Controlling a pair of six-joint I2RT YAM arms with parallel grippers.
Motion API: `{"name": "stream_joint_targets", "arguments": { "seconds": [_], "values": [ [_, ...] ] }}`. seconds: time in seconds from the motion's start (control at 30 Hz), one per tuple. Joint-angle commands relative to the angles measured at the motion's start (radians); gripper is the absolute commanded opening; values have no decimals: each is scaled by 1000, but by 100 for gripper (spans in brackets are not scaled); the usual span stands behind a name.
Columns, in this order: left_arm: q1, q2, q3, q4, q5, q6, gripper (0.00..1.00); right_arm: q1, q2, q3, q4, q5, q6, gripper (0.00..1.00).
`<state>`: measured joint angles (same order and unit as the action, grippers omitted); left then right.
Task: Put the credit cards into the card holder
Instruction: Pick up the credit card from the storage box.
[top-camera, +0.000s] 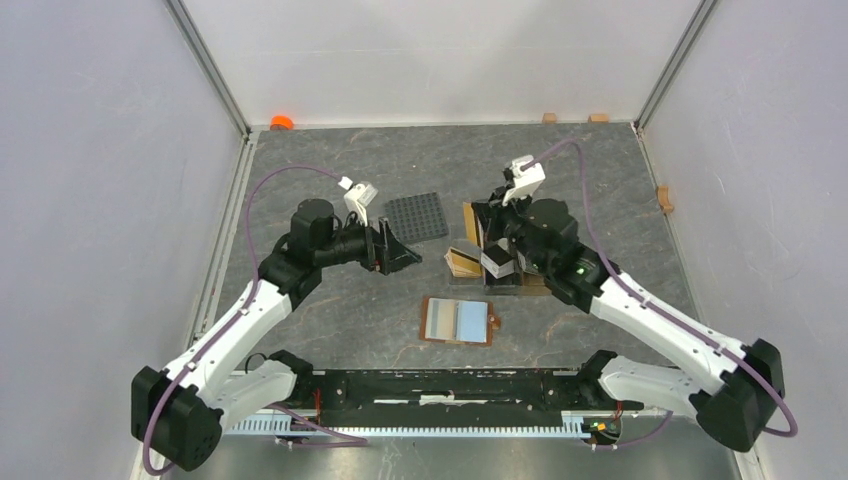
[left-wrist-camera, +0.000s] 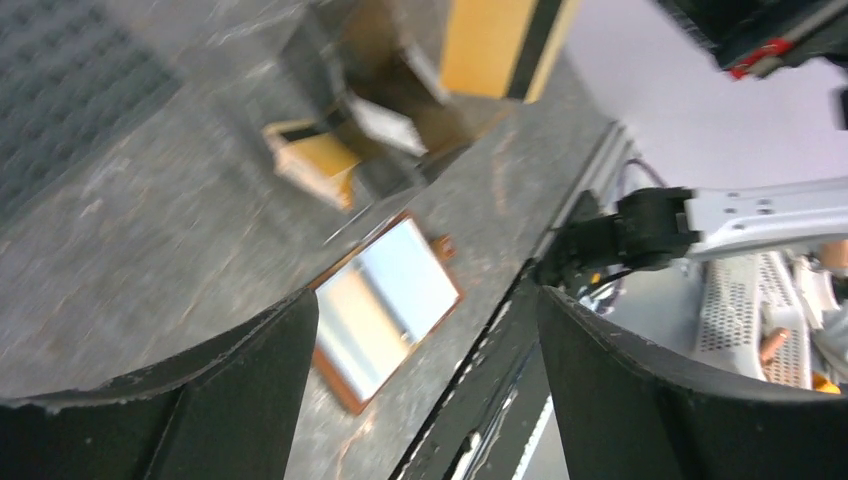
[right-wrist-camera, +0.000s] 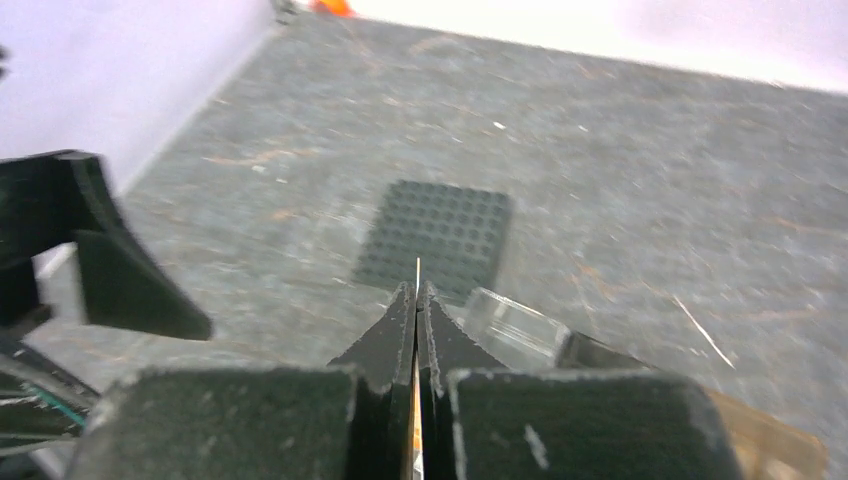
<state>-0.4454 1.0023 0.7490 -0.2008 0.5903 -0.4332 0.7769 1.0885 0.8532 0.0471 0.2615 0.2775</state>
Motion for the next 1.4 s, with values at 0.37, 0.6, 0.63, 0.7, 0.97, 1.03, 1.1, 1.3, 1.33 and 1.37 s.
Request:
{"name": "stream_joint_targets", "arguments": {
  "seconds": [0.37, 0.6, 0.63, 0.7, 0.97, 1.03, 1.1, 1.3, 1.33, 1.37],
  "values": [
    [-81, -11, 18, 460, 269, -213, 90, -39, -81, -3, 381, -728, 303, 0],
    [-95, -28, -40, 641, 318, -335, 8, -39, -59, -6, 332, -739, 285, 2],
    [-95, -33, -48, 644, 319, -336, 3, -39, -59, -11, 322, -738, 284, 15],
    [-95, -45, -65, 659, 323, -342, 2, -39, -63, -28, 321, -734, 285, 35],
    [-95, -76, -94, 697, 280, -361, 2, -39, -67, -106, 397, -789, 354, 41],
    [-95, -72, -99, 710, 279, -370, 2, -39, -67, -125, 434, -809, 382, 36],
    [-95, -66, -103, 713, 274, -374, 2, -38, -61, -140, 466, -838, 405, 33],
    [-103, -47, -125, 554, 195, -303, 55, -38, -106, -230, 385, -789, 438, 0],
    [-111, -50, -136, 499, 147, -277, 62, -37, -125, -245, 317, -746, 432, 0],
    [-120, -53, -154, 436, 91, -257, 67, -37, -154, -263, 260, -694, 429, 0]
  ]
}}
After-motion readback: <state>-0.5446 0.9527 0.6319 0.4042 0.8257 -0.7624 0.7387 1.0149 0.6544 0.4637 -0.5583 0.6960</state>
